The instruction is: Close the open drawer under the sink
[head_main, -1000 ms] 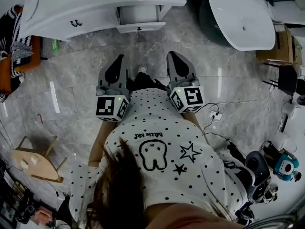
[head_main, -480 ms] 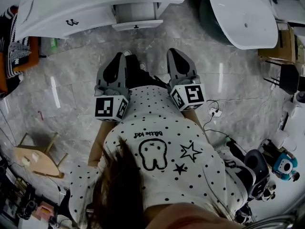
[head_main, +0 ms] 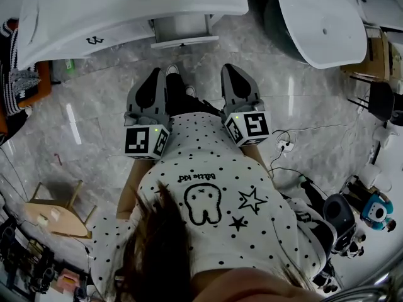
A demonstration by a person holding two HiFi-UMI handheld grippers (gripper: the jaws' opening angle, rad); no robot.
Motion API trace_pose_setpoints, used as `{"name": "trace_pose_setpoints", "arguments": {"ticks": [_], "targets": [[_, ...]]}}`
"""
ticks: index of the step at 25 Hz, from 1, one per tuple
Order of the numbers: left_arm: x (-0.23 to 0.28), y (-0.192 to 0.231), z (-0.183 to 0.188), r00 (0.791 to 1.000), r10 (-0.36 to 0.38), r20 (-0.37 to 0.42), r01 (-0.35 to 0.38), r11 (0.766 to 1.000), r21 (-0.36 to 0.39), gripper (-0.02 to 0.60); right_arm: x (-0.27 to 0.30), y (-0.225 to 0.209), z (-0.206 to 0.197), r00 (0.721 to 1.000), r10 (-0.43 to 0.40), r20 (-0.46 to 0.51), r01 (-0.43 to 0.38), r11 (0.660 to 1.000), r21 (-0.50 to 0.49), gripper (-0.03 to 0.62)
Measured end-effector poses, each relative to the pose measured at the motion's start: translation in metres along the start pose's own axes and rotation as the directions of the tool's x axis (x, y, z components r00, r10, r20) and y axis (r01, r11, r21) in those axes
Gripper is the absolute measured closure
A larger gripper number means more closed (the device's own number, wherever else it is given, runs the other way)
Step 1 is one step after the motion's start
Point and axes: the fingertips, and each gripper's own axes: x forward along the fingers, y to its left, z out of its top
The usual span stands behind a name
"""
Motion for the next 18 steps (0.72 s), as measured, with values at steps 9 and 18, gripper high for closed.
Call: {"name": "trace_pose_setpoints", "arguments": {"ticks": [9, 18], "targets": [[0.053, 0.048, 0.040, 0.999, -0.039, 0.011, 0.040, 0.999, -0.033, 0.574, 0.056, 0.002, 0.034, 0.998, -0.055, 0.002, 0.055, 0.998, 0.008, 0.580], [0.084, 0.076, 0.047, 0.998, -0.067, 0.000, 0.067, 0.997, -0.033, 0.574, 0.084, -0.008, 0.041, 0.990, -0.139, 0.014, 0.139, 0.990, 0.008, 0.580]]}}
